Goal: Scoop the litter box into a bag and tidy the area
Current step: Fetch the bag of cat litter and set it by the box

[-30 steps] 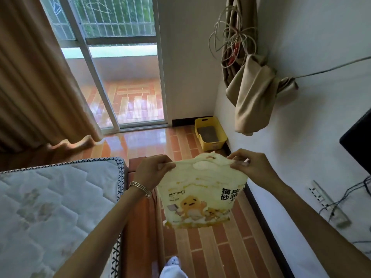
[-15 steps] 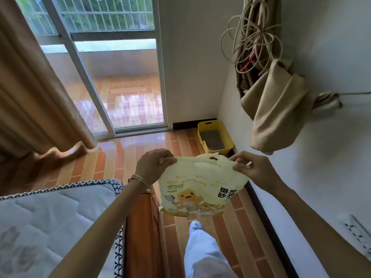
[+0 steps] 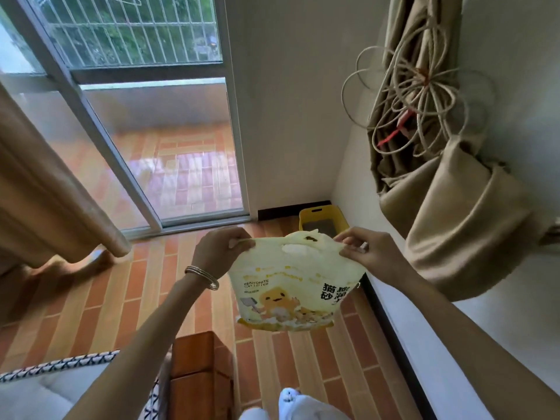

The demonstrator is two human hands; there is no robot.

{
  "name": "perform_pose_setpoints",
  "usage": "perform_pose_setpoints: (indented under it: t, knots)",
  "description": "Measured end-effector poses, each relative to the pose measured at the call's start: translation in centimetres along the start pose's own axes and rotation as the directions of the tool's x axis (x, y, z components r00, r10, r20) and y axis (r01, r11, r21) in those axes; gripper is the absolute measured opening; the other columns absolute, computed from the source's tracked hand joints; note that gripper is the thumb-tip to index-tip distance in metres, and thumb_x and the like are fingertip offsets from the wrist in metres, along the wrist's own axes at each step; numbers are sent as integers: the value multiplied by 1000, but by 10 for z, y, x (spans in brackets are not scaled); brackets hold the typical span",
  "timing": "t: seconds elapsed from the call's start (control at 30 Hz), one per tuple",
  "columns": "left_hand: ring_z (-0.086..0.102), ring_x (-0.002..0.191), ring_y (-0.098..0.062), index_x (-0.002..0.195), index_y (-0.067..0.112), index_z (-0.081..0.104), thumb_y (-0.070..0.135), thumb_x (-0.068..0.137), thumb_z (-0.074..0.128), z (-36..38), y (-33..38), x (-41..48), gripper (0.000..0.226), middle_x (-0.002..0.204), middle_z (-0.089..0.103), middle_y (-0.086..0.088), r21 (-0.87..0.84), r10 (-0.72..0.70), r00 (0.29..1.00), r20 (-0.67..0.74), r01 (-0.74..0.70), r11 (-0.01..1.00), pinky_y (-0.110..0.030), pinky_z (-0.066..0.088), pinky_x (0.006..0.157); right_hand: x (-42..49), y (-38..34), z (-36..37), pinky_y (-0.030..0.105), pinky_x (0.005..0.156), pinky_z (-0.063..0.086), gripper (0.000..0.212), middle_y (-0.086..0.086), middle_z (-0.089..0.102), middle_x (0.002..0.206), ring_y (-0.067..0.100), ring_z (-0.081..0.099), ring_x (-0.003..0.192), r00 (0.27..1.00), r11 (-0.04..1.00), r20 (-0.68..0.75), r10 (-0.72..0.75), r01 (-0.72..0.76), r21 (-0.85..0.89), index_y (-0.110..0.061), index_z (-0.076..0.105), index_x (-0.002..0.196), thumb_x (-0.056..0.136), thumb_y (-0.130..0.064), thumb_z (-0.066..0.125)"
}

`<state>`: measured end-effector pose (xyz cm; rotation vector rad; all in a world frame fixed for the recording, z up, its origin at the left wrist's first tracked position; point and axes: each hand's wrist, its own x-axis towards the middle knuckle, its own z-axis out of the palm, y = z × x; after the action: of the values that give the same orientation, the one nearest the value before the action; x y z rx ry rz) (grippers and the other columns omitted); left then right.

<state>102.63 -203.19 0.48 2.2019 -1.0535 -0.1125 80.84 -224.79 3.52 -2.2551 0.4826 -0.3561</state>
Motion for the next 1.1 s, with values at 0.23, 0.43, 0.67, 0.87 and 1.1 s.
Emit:
perform_pose_setpoints:
  t: [0.23, 0.43, 0.67, 0.87, 1.1]
  knots:
    - [55, 65, -17, 70, 28, 65, 45, 73, 53, 12, -36, 86, 20, 68, 60, 8, -17, 5, 995, 98, -4, 1000, -22, 34, 54, 80, 22, 5, 7, 63, 40, 18, -6, 65, 79, 2, 57, 73, 996, 995, -8, 90, -91, -30, -19, 68, 96, 79, -15, 71]
    - [60, 66, -19, 75, 20, 71, 38, 75, 60, 17, -77, 177, 21, 74, 68, 3, -48, 99, 981, 168, -92, 995, -30, 46, 60, 152, 32, 18, 3, 63, 40, 16, -5, 67, 83, -7, 57, 73, 979, 981, -76, 187, -190, -28, -18, 69, 95, 79, -16, 71]
    - [61, 70, -20, 79, 19, 73, 37, 79, 61, 9, -108, 282, 22, 78, 71, 0, -38, 199, 934, 296, -197, 980, -25, 38, 60, 221, 30, 33, 3, 63, 39, 10, -9, 67, 78, -12, 57, 73, 948, 961, -176, 265, -275, -33, -16, 72, 87, 77, -14, 73]
    - [61, 74, -18, 80, 26, 71, 49, 73, 51, 24, -138, 342, 31, 81, 69, 7, -23, 216, 895, 391, -225, 974, -28, 45, 60, 264, 42, 49, 4, 63, 40, 11, -9, 68, 80, -8, 58, 76, 920, 932, -166, 354, -362, -18, -18, 71, 87, 77, -14, 73]
    - [60, 78, -16, 80, 29, 70, 47, 77, 55, 48, -173, 415, 24, 82, 68, 10, 15, 198, 850, 488, -235, 972, -29, 46, 65, 329, 71, 65, 5, 63, 40, 13, -17, 67, 80, -10, 57, 75, 898, 913, -171, 404, -406, 27, -25, 70, 86, 78, -14, 72]
